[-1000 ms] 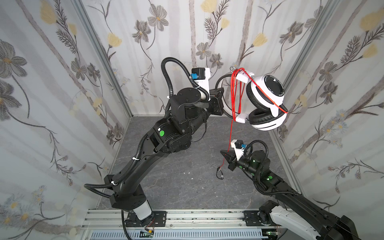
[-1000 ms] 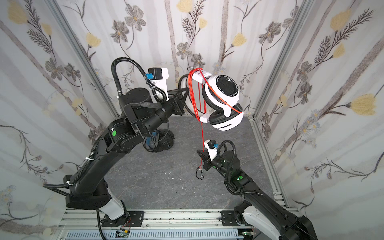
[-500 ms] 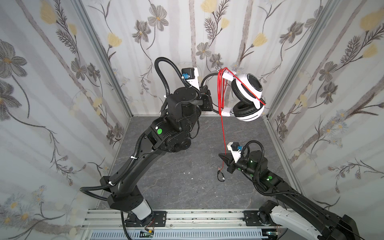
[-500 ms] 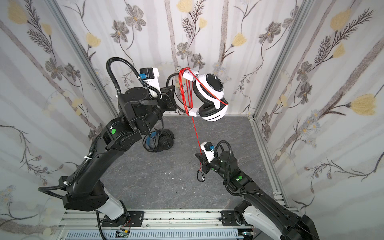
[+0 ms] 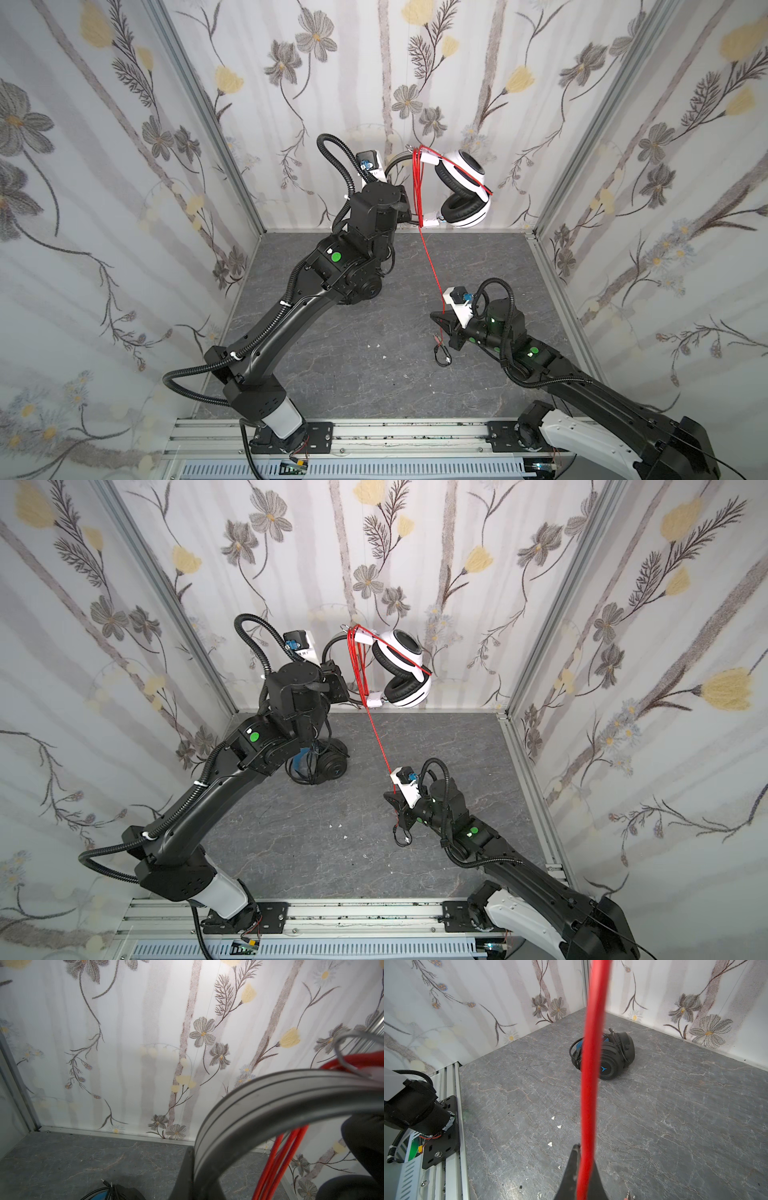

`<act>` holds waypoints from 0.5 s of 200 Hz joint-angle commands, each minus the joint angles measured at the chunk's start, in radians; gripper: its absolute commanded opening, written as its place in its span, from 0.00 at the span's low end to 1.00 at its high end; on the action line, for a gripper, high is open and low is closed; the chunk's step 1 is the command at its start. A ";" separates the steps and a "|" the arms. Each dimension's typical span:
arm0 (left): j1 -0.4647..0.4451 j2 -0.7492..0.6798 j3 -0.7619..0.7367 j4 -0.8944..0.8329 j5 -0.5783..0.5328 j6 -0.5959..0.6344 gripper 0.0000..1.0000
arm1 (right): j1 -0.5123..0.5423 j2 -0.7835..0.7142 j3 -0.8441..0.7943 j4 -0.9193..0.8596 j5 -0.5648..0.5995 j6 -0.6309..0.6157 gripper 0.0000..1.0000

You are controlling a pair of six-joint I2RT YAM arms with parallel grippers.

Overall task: Wrap the headphones
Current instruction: 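Raise the white headset with the left gripper while the right gripper holds the cable taut, then lower the white headset toward the right gripper with the left gripper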

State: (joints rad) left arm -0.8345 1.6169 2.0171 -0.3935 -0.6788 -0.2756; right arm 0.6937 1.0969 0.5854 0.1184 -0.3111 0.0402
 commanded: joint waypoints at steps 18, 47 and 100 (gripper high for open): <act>0.036 0.030 -0.035 0.056 -0.072 -0.046 0.00 | 0.040 -0.004 0.047 -0.056 -0.008 -0.028 0.00; 0.070 0.056 -0.053 0.021 -0.077 -0.038 0.00 | 0.072 -0.037 0.102 -0.116 -0.002 -0.025 0.00; 0.113 0.139 -0.008 -0.056 -0.071 0.039 0.00 | 0.128 -0.098 0.258 -0.261 0.000 -0.035 0.00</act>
State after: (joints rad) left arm -0.7300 1.7336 1.9846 -0.4786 -0.7155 -0.2646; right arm 0.8124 1.0153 0.7830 -0.0643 -0.3073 0.0242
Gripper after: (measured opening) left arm 0.060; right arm 0.052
